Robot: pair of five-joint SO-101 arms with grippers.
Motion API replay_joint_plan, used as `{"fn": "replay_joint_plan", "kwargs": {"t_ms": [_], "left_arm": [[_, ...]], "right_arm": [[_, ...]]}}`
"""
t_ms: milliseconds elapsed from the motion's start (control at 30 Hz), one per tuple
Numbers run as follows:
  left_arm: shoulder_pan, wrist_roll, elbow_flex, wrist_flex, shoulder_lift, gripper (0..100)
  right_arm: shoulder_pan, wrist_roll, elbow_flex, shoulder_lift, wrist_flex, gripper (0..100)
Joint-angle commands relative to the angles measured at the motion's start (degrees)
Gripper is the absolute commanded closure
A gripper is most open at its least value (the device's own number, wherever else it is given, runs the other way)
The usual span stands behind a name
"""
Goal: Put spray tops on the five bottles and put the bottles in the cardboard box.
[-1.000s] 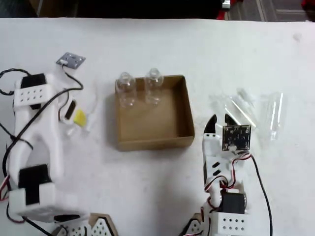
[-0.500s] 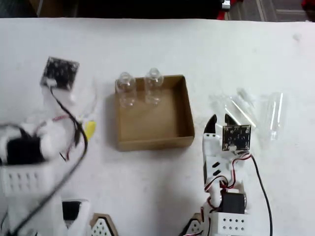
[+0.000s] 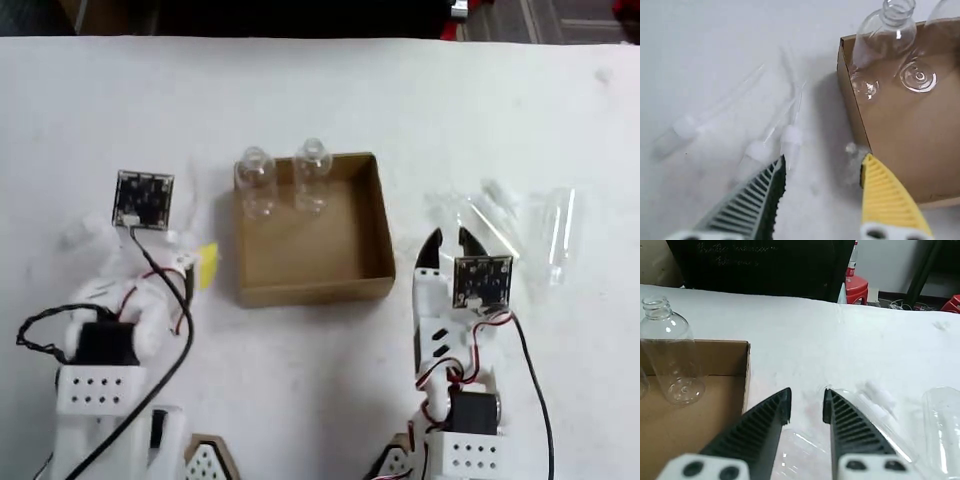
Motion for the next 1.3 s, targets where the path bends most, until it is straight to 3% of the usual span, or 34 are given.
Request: {"fn": "replay_joint_plan", "kwargs": {"t_ms": [0,333,567,933,1267], "left_arm": [[0.6,1.1,3.4,-7.0,-1.3,77],[0.2,4.9,5.0,-9.1,-1.3,77],[0.2,5.2,5.0,-9.1,-1.3,77],[0.1,5.2,5.7,-9.5,-1.3,77],[0.1,4.8,5.8,-9.6,-1.3,77]], "right_arm": [[0.8,0.3,0.4,-0.4,-2.2,90.2],[0.3,1.0,-3.1,-0.2,-2.0,90.6],[-1.8,7.6,-11.7,7.7,-0.9,90.7],[1.3,8.2,-61.0,59.6,13.8,90.3],[3.5,18.9,-95.4,100.3,29.5,86.0]]}}
